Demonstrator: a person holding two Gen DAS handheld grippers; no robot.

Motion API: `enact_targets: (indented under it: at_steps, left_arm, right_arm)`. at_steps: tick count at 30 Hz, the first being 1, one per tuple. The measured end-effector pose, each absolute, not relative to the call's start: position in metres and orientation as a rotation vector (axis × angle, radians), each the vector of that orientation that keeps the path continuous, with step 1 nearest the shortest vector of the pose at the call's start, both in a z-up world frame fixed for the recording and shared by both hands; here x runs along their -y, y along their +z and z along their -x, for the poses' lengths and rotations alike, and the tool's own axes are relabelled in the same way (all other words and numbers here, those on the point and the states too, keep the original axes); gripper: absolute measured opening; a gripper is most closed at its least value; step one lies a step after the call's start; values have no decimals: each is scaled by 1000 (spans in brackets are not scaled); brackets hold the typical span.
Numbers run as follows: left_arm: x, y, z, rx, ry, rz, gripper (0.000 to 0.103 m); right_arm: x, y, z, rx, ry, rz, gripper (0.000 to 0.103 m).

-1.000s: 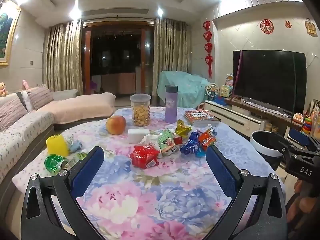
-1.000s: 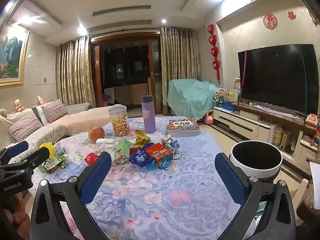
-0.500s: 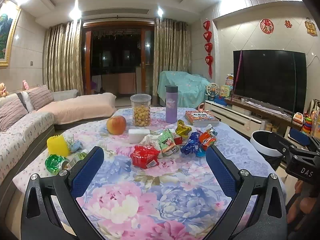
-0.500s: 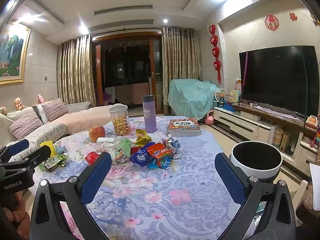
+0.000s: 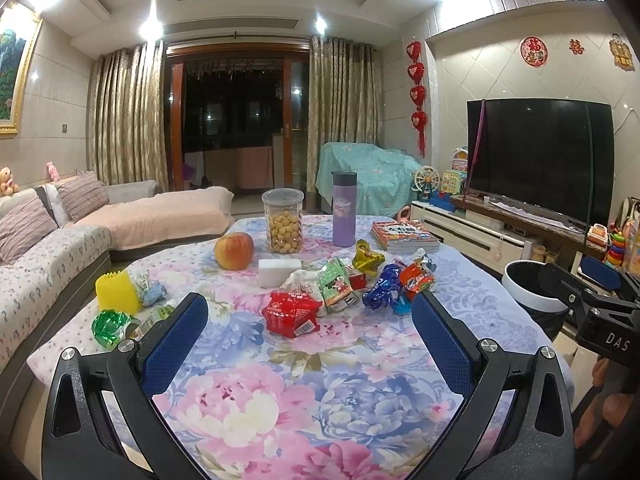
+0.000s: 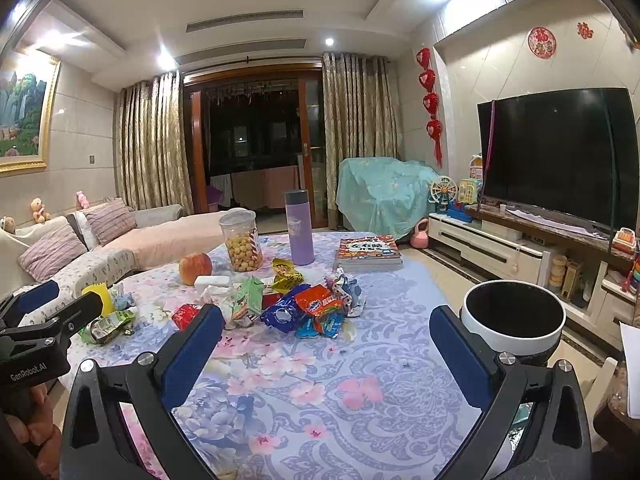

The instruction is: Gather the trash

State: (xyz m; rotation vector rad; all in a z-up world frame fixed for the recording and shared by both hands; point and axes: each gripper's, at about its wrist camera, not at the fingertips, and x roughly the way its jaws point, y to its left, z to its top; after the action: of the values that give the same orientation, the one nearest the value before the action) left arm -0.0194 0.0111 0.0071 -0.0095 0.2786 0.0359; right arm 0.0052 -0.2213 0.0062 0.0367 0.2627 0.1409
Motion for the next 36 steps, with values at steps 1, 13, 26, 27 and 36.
enact_targets:
  at_steps: [1,13,26,27,36]
  left_arm:
    - [-11,7,20,-280,36,11,103]
    - [-11,7,21,-283,37,11,103]
    - [-11,7,21,-286,36,12,103]
    - [-11,7,21,-284,38,12,103]
    - [-12,7,21,-289,35,13,103]
  right_arm:
    - [223,7,-4,-262,140,-38,103]
    - [223,7,-3,-262,149,-38,103]
    - [224,7,-4,-265,153,-44,103]
    - [225,7,-4,-267,153,-46,103]
    - [225,7,-4,-269,161,-51,103]
